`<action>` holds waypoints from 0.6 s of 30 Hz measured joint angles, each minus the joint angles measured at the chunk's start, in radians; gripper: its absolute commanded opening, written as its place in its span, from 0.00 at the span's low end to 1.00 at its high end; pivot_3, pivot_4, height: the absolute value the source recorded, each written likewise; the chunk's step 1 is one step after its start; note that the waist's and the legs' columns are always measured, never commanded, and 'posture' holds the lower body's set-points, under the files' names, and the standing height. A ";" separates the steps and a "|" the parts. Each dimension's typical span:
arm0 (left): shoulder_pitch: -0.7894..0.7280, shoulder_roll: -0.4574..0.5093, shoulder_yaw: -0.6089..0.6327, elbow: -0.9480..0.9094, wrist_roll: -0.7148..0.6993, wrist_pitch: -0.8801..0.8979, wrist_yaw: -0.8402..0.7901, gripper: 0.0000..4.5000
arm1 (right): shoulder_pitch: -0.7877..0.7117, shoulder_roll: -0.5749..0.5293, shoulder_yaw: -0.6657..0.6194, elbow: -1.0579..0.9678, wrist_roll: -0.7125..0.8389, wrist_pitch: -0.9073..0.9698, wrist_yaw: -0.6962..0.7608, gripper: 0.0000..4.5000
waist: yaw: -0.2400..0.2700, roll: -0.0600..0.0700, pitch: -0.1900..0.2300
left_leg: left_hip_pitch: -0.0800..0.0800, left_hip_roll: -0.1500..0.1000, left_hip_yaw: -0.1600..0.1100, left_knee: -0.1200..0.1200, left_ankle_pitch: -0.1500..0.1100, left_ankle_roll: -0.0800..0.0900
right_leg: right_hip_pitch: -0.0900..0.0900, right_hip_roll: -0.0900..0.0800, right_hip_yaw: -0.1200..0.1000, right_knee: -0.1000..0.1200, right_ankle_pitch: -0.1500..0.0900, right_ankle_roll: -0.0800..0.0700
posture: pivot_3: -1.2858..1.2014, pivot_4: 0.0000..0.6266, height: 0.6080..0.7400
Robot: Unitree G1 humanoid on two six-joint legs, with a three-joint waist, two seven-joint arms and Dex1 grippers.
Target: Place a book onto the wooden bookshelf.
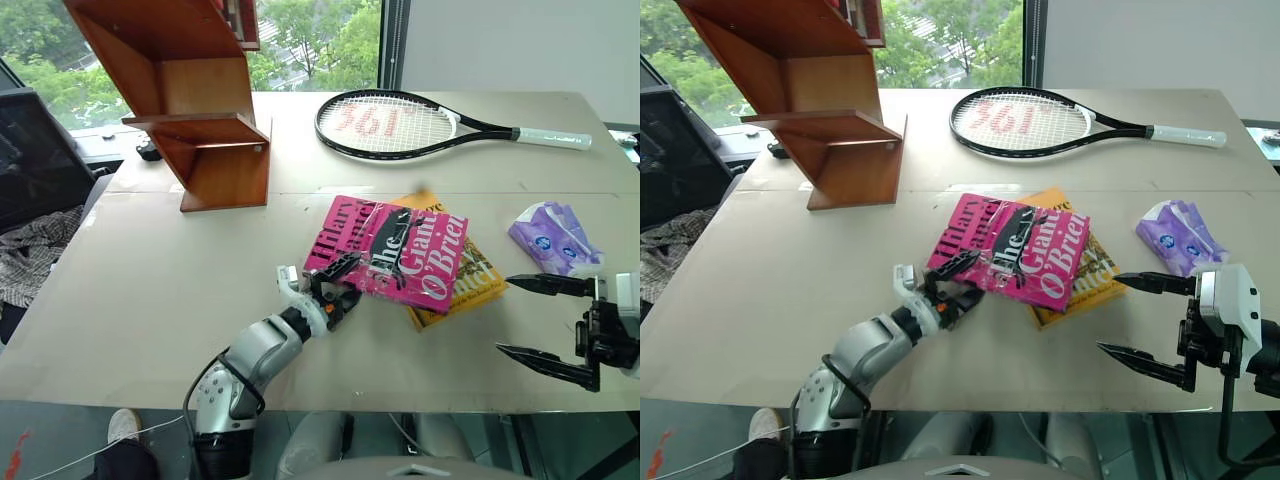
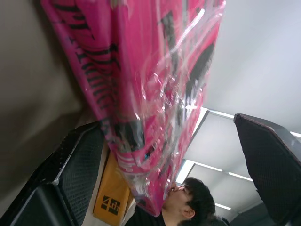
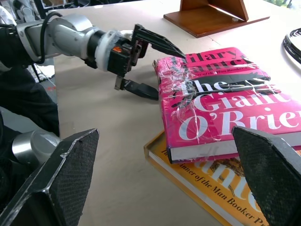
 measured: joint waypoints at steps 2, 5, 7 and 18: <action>-0.032 0.010 0.002 0.036 0.072 -0.004 -0.074 1.00 | 0.012 0.006 -0.005 -0.015 0.007 0.000 -0.015 0.99 | 0.002 0.001 -0.001 | 0.000 0.000 -0.001 0.001 0.000 0.000 | 0.002 0.000 -0.002 0.000 0.000 0.000 | 0.52 0.24 1.00; -0.079 0.020 0.014 0.104 0.171 -0.002 -0.189 1.00 | 0.019 0.024 -0.003 -0.036 0.017 0.000 -0.040 0.99 | -0.001 0.001 -0.001 | 0.002 0.000 0.000 0.001 0.000 -0.001 | 0.003 0.001 -0.001 0.000 0.000 0.000 | 0.52 0.24 1.00; -0.102 0.016 0.025 0.134 0.204 -0.004 -0.227 1.00 | 0.018 0.032 -0.001 -0.036 0.018 0.000 -0.053 0.99 | -0.003 0.000 -0.001 | 0.002 0.000 0.000 0.001 0.000 -0.001 | 0.003 0.001 -0.001 0.000 0.000 0.000 | 0.52 0.24 1.00; -0.232 -0.026 0.109 0.315 0.291 0.084 -0.338 0.19 | -0.049 0.071 0.085 -0.035 0.010 -0.012 -0.118 1.00 | 0.000 0.001 -0.004 | 0.002 0.000 -0.003 0.003 0.000 -0.001 | 0.005 0.000 -0.004 0.000 0.000 0.000 | 0.52 0.24 1.00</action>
